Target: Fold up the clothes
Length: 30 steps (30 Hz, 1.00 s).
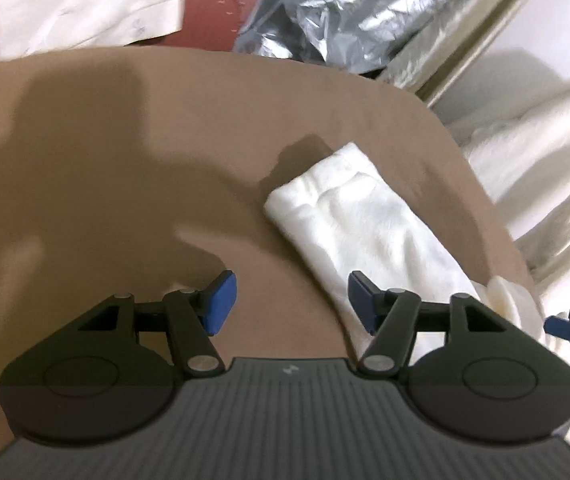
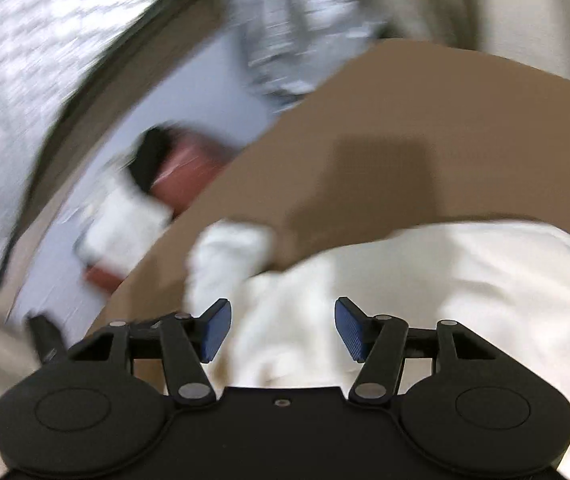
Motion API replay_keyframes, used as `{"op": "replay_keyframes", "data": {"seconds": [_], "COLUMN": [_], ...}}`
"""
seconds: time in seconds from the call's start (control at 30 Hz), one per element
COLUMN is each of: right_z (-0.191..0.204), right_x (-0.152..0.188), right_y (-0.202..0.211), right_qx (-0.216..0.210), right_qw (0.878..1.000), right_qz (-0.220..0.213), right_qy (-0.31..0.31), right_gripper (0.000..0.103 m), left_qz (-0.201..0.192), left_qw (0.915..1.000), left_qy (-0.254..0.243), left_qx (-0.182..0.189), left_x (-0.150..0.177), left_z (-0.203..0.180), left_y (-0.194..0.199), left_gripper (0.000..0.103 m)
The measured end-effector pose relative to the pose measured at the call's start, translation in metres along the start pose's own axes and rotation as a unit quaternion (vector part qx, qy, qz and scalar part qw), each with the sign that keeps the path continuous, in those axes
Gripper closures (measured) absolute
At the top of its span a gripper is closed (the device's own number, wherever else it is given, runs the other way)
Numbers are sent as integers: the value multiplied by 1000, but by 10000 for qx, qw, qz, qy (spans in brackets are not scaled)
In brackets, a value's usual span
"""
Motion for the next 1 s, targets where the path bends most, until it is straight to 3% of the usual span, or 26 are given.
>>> {"op": "replay_keyframes", "data": {"seconds": [0.07,0.1,0.13,0.17,0.27,0.33,0.4,0.47,0.57,0.63,0.73,0.77,0.83,0.9,0.97,1.0], "right_z": [-27,-38,-49,-59,-53,-52,-51,-51,-55,-56,-61,-64,-86,-90,-93,-93], "right_x": [2,7,13,18,26,24,11,-12,-49,-61,-75,-76,-72,-66,-61,-59], "right_y": [-1,-2,-2,-3,-18,-32,-40,-35,-21,-14,-3,-5,-3,-3,0,2], "right_qx": [443,586,729,841,666,786,1133,1203,1585,1558,1643,1666,1576,1519,1670,1825], "right_qw": [9968,9934,9888,9838,9889,9925,9898,9861,9731,9711,9617,9612,9672,9694,9697,9679], "right_qz": [-452,-695,-938,-1170,-1180,-916,-831,-1088,-1472,-1588,-1856,-1914,-1955,-1891,-1669,-1498], "right_qy": [-498,-700,-900,-1070,-615,-213,237,368,788,860,1167,1080,383,380,634,862], "right_gripper": [40,40,40,40,37,42,85,97,98,98,102,101,90,80,60,56], "left_qz": [5,-30,-189,-361,-728,-1414,-2027,-2364,-3074,-3328,-2809,-2622,-2274,-1954,-1930,-2007], "left_qw": [9997,9994,9976,9940,9927,9820,9704,9657,9355,9117,9382,9467,9610,9699,9693,9664], "left_qy": [-71,-174,-499,-849,-921,-1188,-1191,-891,-1132,-1624,-1365,-1265,-460,55,3,-153], "left_qx": [-225,-282,-431,-591,-280,-388,-546,-603,-1322,-1781,-1490,-1379,-1508,-1451,-1524,-1596], "left_x": [-7,-7,-5,-2,-15,-44,-85,-123,-167,-186,-208,-215,-222,-219,-214,-214], "left_z": [-13,-20,-30,-41,-65,-77,-83,-81,-82,-85,-78,-76,-55,-39,-33,-34], "left_y": [-21,-32,-32,-32,1,41,81,104,113,99,64,52,29,7,-4,-3], "left_gripper": [16,29,50,98,98,98,98,98,98,98,98,98,98,98,98,98]}}
Point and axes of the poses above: each gripper's, at about its wrist camera, not at the fingertips, and y roughly against the way its jaws point, z to its left, x to its underside, the point moved 9 cm from there along -y, roughly the way its jaws point, and after that the axes turned 14 degrees about -x, right-handed, at the moved point
